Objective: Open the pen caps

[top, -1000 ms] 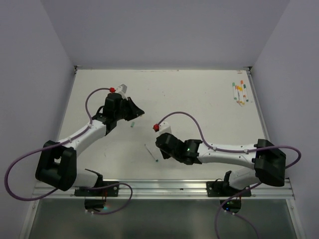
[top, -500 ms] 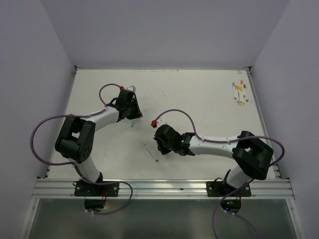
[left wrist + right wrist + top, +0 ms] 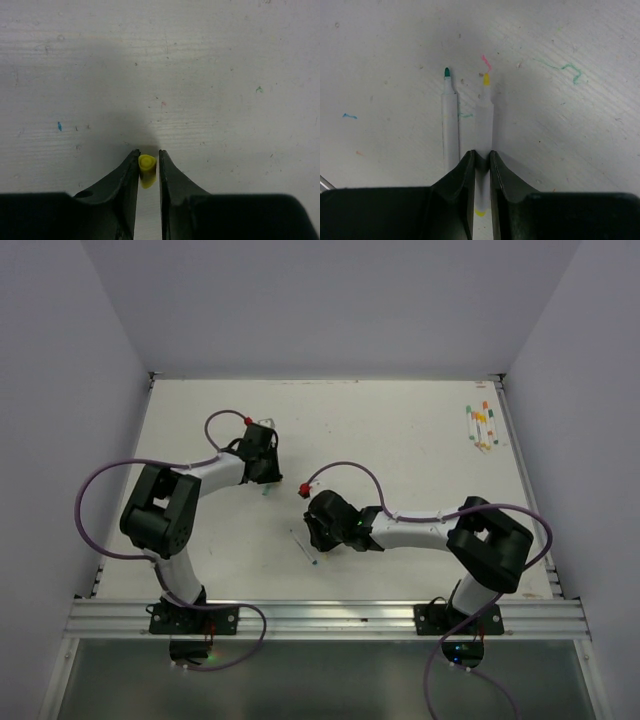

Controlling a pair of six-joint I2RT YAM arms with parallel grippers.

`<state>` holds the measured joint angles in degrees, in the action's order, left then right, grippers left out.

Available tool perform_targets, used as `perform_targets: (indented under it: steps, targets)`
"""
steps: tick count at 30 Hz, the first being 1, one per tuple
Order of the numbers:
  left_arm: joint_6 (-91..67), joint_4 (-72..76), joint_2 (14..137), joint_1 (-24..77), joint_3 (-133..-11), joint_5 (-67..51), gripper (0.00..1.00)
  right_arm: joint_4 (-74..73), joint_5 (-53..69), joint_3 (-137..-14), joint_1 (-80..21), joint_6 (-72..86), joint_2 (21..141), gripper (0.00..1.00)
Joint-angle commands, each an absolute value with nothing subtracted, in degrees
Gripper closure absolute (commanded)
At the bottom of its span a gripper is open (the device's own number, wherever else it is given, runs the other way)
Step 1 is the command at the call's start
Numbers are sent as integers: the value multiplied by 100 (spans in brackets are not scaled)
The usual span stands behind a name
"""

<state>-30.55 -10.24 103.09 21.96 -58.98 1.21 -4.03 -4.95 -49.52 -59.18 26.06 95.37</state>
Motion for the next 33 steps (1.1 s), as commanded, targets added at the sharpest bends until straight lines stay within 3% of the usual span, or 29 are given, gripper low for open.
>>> perform_targets:
  steps: [1, 14, 20, 23, 28, 33]
  targets:
    - [-2909, -1011, 10152, 2232, -5854, 369, 76, -44, -475, -4975, -5897, 2680, 9475, 83]
    - [-2927, -914, 9607, 2224, -5774, 176, 51, -351, -659, -5115, -5897, 2646, 9326, 67]
    - [-2866, -1213, 9010, 2224, -6336, 35, 46, -518, -1159, -5124, -5827, 2619, 8878, 61]
    - [-2900, -1309, 8536, 2224, -6609, -342, 44, -782, -1300, -5212, -5312, 2558, 8491, 60]
    - [-3242, -845, 7797, 2224, -6268, -1080, 42, -1186, -1950, -5518, -4186, 2295, 7884, 42]
    - [-3717, -142, 7086, 2224, -5416, -1861, 41, -627, -2006, -5827, -2511, 1784, 7945, 34]
